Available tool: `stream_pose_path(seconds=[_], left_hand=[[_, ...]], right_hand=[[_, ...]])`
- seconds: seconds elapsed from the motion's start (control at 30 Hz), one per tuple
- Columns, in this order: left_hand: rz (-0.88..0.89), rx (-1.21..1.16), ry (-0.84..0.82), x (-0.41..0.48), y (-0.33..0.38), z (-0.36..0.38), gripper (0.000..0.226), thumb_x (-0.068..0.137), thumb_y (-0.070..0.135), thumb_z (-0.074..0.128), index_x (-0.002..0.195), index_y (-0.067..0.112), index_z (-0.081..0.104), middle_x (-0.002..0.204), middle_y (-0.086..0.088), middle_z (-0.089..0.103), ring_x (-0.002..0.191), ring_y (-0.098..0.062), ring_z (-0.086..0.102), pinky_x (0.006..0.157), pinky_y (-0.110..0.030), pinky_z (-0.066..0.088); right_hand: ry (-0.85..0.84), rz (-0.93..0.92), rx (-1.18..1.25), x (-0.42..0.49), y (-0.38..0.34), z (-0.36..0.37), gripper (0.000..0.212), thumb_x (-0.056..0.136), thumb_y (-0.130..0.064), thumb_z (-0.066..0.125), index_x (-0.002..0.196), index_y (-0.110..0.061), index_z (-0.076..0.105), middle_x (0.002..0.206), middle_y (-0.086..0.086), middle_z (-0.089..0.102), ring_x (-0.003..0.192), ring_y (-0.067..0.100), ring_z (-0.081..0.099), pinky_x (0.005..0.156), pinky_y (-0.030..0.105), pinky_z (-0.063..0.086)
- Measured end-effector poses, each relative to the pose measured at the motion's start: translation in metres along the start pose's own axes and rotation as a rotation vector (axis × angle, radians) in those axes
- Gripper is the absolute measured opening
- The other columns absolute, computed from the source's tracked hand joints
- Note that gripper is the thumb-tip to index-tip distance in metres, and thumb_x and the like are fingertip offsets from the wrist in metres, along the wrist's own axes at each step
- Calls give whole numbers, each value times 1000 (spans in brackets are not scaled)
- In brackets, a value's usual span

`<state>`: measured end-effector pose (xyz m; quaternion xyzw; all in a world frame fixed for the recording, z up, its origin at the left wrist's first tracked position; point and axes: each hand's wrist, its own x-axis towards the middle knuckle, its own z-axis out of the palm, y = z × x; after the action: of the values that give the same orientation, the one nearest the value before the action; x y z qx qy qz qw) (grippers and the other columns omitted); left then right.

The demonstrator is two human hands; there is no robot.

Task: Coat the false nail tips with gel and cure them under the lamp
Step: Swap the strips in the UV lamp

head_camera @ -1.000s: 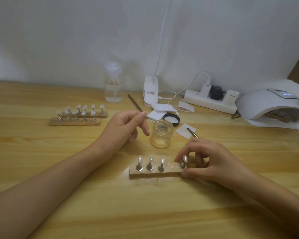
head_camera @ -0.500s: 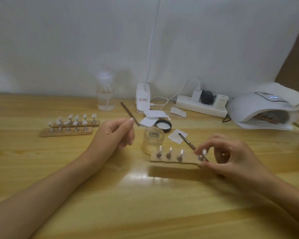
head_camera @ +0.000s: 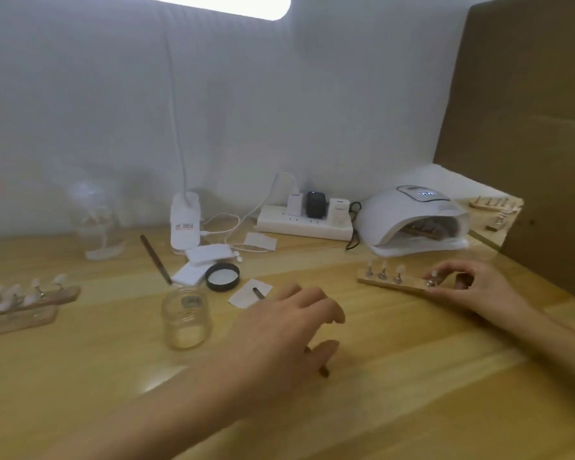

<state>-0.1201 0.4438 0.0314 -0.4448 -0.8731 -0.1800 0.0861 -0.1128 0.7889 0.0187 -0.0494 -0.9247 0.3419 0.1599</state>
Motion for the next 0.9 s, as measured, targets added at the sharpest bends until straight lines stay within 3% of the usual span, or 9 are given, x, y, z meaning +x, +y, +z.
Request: stream_pose_path(seconds=[0.17, 0.27, 0.37, 0.43, 0.57, 0.77, 0.9], left_hand=[[-303, -182, -113, 109, -7, 41, 56, 89, 43, 67, 135, 18, 48, 131, 1, 49, 118, -19, 49, 98, -36, 47], [-349, -206, -114, 141, -12, 61, 53, 84, 45, 72, 125, 17, 53, 119, -1, 54, 108, -21, 54, 92, -41, 50], [-366, -196, -78, 153, -21, 71, 46, 82, 48, 71, 120, 26, 56, 109, 6, 56, 102, -17, 55, 82, -37, 51], [-371, -241, -58, 155, -27, 74, 41, 84, 48, 70, 118, 31, 55, 100, 12, 55, 95, -13, 55, 73, -31, 47], [-334, -272, -51, 155, -34, 77, 34, 86, 47, 68, 114, 35, 54, 91, 18, 51, 90, -8, 53, 66, -28, 41], [-332, -310, -66, 154, -38, 75, 24, 89, 42, 65, 109, 36, 55, 95, 17, 58, 93, -6, 55, 68, -27, 41], [-329, -303, -64, 153, -36, 74, 22, 90, 41, 64, 109, 34, 56, 97, 17, 57, 92, -7, 54, 67, -28, 40]], right_hand=[[-18, 21, -24, 27, 13, 3, 26, 71, -14, 87, 83, -31, 71, 85, -10, 70, 61, -3, 53, 57, 11, 39], [-57, 4, -58, 36, 18, 0, 29, 70, -17, 88, 85, -36, 72, 87, -17, 70, 71, -6, 57, 61, 10, 40], [-155, 37, -84, 42, 32, -18, 35, 70, -20, 88, 92, -42, 72, 88, -27, 68, 71, -12, 55, 60, 9, 40], [-91, 68, -76, 52, 48, -30, 30, 78, -15, 82, 102, -32, 73, 92, -15, 69, 66, -8, 55, 58, 10, 40], [137, 164, -117, 77, 70, -30, 34, 94, -14, 66, 127, -9, 63, 96, 10, 65, 87, 24, 58, 69, 31, 42], [195, 171, -314, 103, 64, -11, 28, 94, -22, 65, 120, -11, 66, 93, 12, 67, 87, 32, 60, 70, 39, 46], [268, 184, -361, 103, 62, -8, 28, 92, -21, 66, 119, -14, 68, 97, 12, 69, 90, 33, 62, 61, 33, 38]])
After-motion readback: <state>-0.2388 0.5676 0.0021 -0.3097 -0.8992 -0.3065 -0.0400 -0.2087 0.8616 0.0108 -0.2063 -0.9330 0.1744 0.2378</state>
